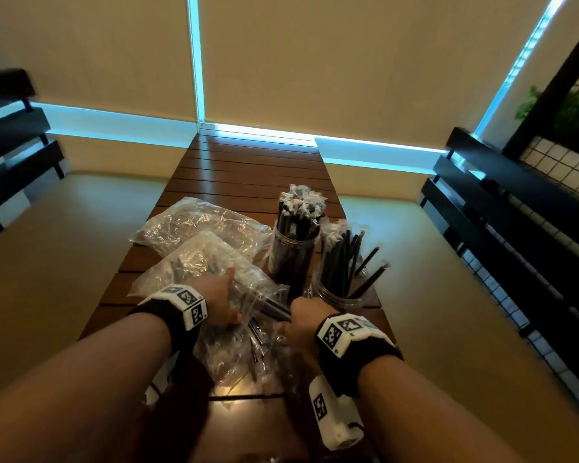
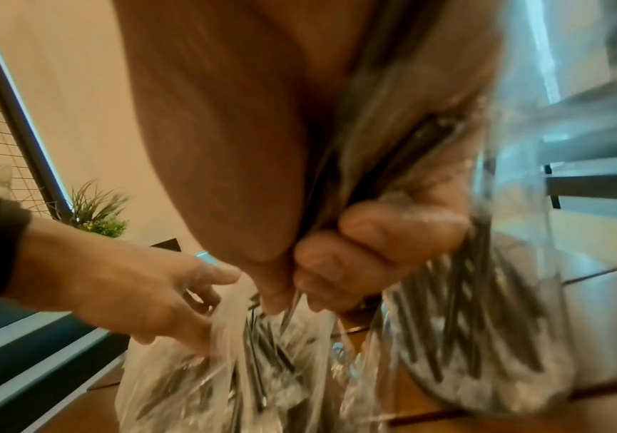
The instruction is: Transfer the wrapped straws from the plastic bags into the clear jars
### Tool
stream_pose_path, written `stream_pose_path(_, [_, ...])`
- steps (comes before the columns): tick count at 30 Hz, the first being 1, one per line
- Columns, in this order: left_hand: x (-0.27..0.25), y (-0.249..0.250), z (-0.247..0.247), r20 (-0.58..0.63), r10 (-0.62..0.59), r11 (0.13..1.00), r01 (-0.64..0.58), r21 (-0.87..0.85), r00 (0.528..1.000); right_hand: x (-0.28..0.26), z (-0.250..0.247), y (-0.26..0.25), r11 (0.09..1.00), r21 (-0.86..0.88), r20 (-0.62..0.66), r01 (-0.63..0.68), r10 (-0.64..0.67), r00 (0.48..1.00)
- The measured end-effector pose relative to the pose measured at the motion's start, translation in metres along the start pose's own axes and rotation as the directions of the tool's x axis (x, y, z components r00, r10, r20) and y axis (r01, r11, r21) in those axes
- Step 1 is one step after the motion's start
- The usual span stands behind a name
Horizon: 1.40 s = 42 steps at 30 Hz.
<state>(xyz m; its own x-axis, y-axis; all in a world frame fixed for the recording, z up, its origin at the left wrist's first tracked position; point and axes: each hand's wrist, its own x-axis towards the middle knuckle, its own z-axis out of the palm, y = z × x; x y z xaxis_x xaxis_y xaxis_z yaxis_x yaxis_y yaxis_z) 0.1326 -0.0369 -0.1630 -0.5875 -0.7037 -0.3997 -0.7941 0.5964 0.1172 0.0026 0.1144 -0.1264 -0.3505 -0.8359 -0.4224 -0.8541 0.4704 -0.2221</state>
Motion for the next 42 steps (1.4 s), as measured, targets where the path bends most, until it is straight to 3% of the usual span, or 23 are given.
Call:
stream_pose_path(8, [0.001, 0.013, 0.007, -0.159, -0.155, 0.98, 0.171, 0.097, 0.975, -0.061, -0.058, 0.046, 0.983, -0.179, 0.035, 0.025, -0.02, 0.999])
stream_pose_path(12, [-0.02, 0.027, 0.002, -0.358, -0.116, 0.963, 0.194, 0.189, 0.926, -0.081, -0.072, 0.069, 0.988, -0.157, 0.002, 0.013, -0.012, 1.0])
stream_pose_path(14, [-0.029, 0.035, -0.002, -0.378, -0.106, 0.956, 0.199, 0.214, 0.919, -0.091, -0.078, 0.076, 0.992, -0.128, -0.045, 0.008, -0.014, 0.999])
stream_pose_path(18, [-0.049, 0.058, -0.022, -0.417, -0.003, 0.993, 0.052, 0.106, 0.909, -0.101, -0.079, 0.074, 0.993, -0.039, -0.209, 0.107, -0.113, 0.971])
stream_pose_path(20, [-0.062, 0.072, -0.039, -0.392, 0.091, 0.963, -0.181, -0.2, 0.916, -0.098, -0.071, 0.065, 0.984, 0.054, -0.308, 0.17, -0.146, 0.94])
stream_pose_path(22, [-0.077, 0.082, -0.057, -0.317, 0.222, 0.728, -0.373, -0.575, 0.922, -0.09, -0.061, 0.054, 0.965, 0.133, -0.391, 0.226, -0.158, 0.907])
stream_pose_path(24, [-0.092, 0.086, -0.076, -0.304, 0.317, 0.46, -0.426, -0.779, 0.898, -0.085, -0.051, 0.043, 0.934, 0.207, -0.47, 0.29, -0.165, 0.867])
stream_pose_path(29, [-0.118, 0.097, -0.107, -0.369, 0.346, -0.122, -0.349, -0.929, 0.862, -0.073, -0.035, 0.015, 0.862, 0.303, -0.599, 0.406, -0.159, 0.785])
stream_pose_path(31, [-0.122, 0.111, -0.116, -0.381, 0.267, -0.228, -0.325, -0.918, 0.885, -0.068, -0.035, 0.006, 0.844, 0.327, -0.638, 0.425, -0.134, 0.758])
stream_pose_path(34, [-0.128, 0.133, -0.131, -0.451, 0.096, -0.207, -0.425, -0.881, 0.888, -0.066, -0.04, -0.001, 0.791, 0.369, -0.7, 0.488, -0.109, 0.706])
stream_pose_path(37, [-0.135, 0.142, -0.144, -0.603, 0.044, -0.073, -0.599, -0.797, 0.796, -0.069, -0.053, -0.004, 0.724, 0.391, -0.761, 0.568, -0.093, 0.642])
stream_pose_path(39, [-0.143, 0.144, -0.155, -0.677, 0.048, -0.011, -0.677, -0.736, 0.735, -0.069, -0.064, -0.002, 0.731, 0.418, -0.741, 0.54, -0.07, 0.668])
stream_pose_path(42, [-0.154, 0.147, -0.176, -0.772, 0.043, 0.036, -0.773, -0.634, 0.635, -0.069, -0.072, 0.008, 0.754, 0.495, -0.646, 0.431, -0.012, 0.763])
